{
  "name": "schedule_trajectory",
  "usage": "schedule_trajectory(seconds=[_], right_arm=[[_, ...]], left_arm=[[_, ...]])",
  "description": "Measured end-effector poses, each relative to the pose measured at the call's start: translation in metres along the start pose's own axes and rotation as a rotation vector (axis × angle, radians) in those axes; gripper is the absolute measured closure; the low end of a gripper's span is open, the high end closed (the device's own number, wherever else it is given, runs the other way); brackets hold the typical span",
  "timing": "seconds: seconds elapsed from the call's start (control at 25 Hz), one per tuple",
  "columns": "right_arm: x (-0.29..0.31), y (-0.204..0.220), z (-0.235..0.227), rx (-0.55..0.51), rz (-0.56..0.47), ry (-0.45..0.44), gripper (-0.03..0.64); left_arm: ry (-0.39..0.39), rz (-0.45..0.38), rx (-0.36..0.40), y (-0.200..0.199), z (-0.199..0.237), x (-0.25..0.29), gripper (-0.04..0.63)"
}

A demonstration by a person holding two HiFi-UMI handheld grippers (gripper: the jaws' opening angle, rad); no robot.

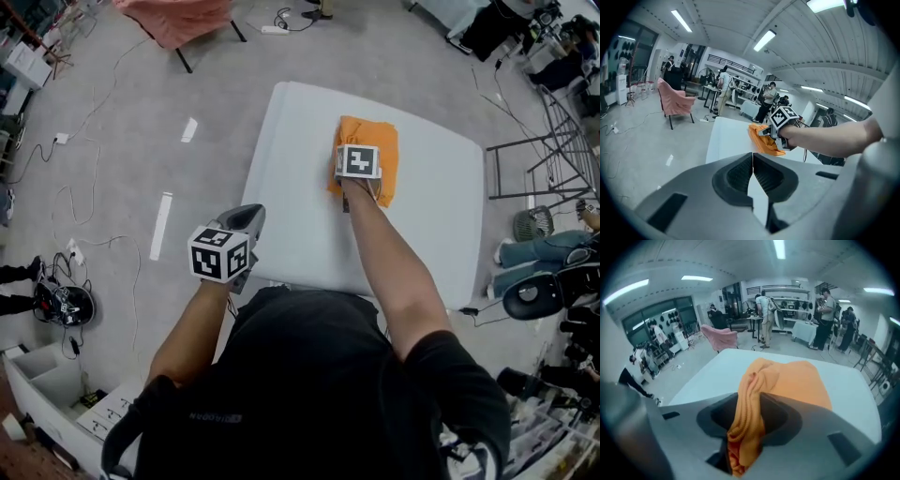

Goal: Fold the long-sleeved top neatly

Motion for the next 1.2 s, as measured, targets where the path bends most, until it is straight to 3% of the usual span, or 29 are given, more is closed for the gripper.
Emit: schedule_trajectory(seconds=[0.2, 0.36, 0.52, 0.72, 0.96, 1.2], right_arm=[[0.013, -0.003, 0.04, -0.257, 0.043, 0.031, 0.385], [0.008, -0.013, 0.059, -0.328, 0.03, 0.028, 0.377], [0.001, -0.019, 0.069, -0.29, -0.034, -0.043, 0.397], [-0.026, -0.017, 0.064, -0.188, -0.232, -0.155, 0.453], [-0.07, 0.015, 0.029, -0.108, -0.308, -0.079, 0.489], [-0.08, 0.074, -0.01, -0.056, -0.24, 0.011, 0.525]], left_arm=[[-0.014, 0.018, -0.016, 0.007, 0.017, -0.01, 0.588], [-0.01, 0.026, -0.016, 0.006, 0.023, -0.013, 0.588], [0.014, 0.025, 0.001, 0.0, 0.023, -0.011, 0.588], [0.047, 0.04, 0.027, -0.002, 0.017, -0.002, 0.588], [0.093, 0.074, 0.07, -0.003, 0.007, 0.012, 0.588], [0.147, 0.103, 0.118, 0.001, -0.01, 0.025, 0.588]])
Point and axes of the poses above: the fingertips, and each gripper's own axes: x forward along the fingers, z to its left, y out of its underside, the point moved 7 cm from there along -x, backward along the fingers, and after that the axes turned 15 degrees about -x, right-handed, at the moved point
